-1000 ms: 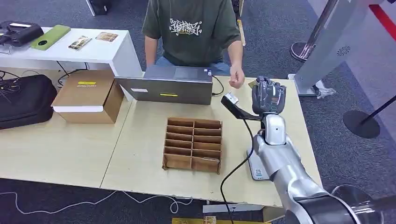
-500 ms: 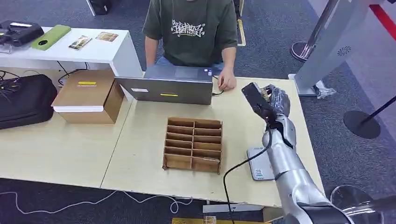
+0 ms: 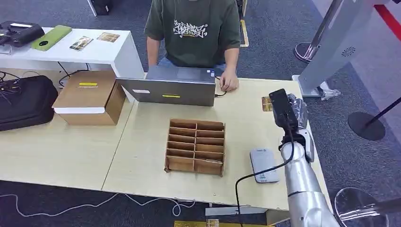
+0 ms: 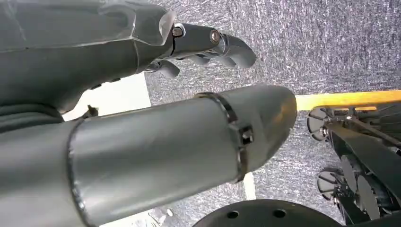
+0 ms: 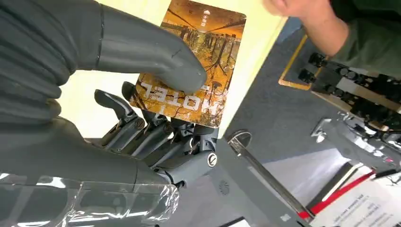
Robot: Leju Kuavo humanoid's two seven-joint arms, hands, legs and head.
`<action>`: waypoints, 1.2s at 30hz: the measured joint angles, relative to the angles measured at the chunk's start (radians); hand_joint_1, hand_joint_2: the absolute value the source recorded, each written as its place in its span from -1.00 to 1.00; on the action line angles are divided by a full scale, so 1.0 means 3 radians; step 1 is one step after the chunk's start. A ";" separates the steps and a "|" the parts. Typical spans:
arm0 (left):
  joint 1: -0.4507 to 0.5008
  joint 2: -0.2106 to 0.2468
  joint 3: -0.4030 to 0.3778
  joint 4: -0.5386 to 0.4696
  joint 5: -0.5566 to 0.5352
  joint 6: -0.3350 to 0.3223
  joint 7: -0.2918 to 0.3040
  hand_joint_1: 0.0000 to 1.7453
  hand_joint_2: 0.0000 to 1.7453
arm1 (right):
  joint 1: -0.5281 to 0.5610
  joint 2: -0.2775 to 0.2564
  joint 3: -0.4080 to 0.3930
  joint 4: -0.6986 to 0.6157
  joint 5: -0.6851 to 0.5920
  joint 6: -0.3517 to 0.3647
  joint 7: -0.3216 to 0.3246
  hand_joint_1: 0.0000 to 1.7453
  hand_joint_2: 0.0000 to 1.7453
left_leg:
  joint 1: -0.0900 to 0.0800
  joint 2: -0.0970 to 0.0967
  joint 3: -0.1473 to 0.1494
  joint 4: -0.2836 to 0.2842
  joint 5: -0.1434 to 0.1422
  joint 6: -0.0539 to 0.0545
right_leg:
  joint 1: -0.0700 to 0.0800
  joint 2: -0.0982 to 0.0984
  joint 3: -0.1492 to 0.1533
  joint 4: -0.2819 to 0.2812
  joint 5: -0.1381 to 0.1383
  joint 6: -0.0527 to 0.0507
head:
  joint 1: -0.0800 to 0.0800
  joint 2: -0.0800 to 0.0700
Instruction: Pass the card to the sensor for recognition and then transmit it.
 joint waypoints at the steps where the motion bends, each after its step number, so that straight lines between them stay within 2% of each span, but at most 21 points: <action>1: 0.0000 -0.0001 0.0000 0.0000 0.0000 0.0001 0.0000 -1.00 -1.00 | 0.0075 -0.0005 -0.0006 -0.0081 -0.0003 0.0015 0.0035 1.00 1.00 | 0.0000 -0.0001 -0.0001 0.0000 0.0000 0.0000 | 0.0000 0.0000 0.0000 0.0000 0.0000 0.0000 | 0.0000 0.0000; 9: -0.0003 -0.0005 0.0000 0.0000 0.0009 0.0023 0.0000 -1.00 -1.00 | 0.0472 -0.0041 -0.0069 -0.0493 0.0005 0.0143 0.0155 1.00 1.00 | 0.0000 0.0002 0.0000 0.0000 -0.0003 0.0003 | 0.0000 0.0001 0.0000 -0.0001 0.0000 0.0000 | -0.0001 0.0000; 17: -0.0002 -0.0010 0.0000 0.0001 0.0024 0.0034 0.0001 -1.00 -1.00 | 0.0575 -0.0042 -0.0089 -0.0563 0.0009 0.0192 0.0185 1.00 1.00 | 0.0000 0.0000 0.0000 0.0000 -0.0003 0.0003 | 0.0000 -0.0002 0.0001 -0.0001 0.0000 0.0000 | 0.0000 0.0000; 19: 0.0000 -0.0033 0.0000 0.0001 0.0065 0.0042 0.0003 -1.00 -1.00 | 0.1038 -0.0051 -0.0242 -0.0878 0.0015 0.0407 0.0295 1.00 1.00 | 0.0000 -0.0003 -0.0002 0.0000 -0.0005 0.0005 | 0.0000 -0.0005 0.0000 -0.0002 -0.0004 0.0003 | 0.0000 0.0000; 25: 0.0005 -0.0053 0.0000 0.0001 0.0130 0.0042 0.0003 -1.00 -1.00 | 0.1446 -0.0081 -0.0464 -0.1098 -0.0113 0.0616 0.0265 1.00 1.00 | -0.0001 -0.0003 -0.0003 0.0000 -0.0008 0.0004 | -0.0001 -0.0004 0.0001 -0.0002 -0.0005 0.0002 | -0.0001 0.0000; 36: 0.0009 -0.0081 0.0000 0.0001 0.0155 0.0040 0.0003 -1.00 -1.00 | 0.1633 -0.0085 -0.0548 -0.1172 -0.0101 0.0694 0.0338 1.00 1.00 | 0.0000 0.0000 -0.0001 0.0000 -0.0007 0.0004 | 0.0000 -0.0003 0.0001 -0.0001 -0.0005 0.0002 | -0.0001 0.0000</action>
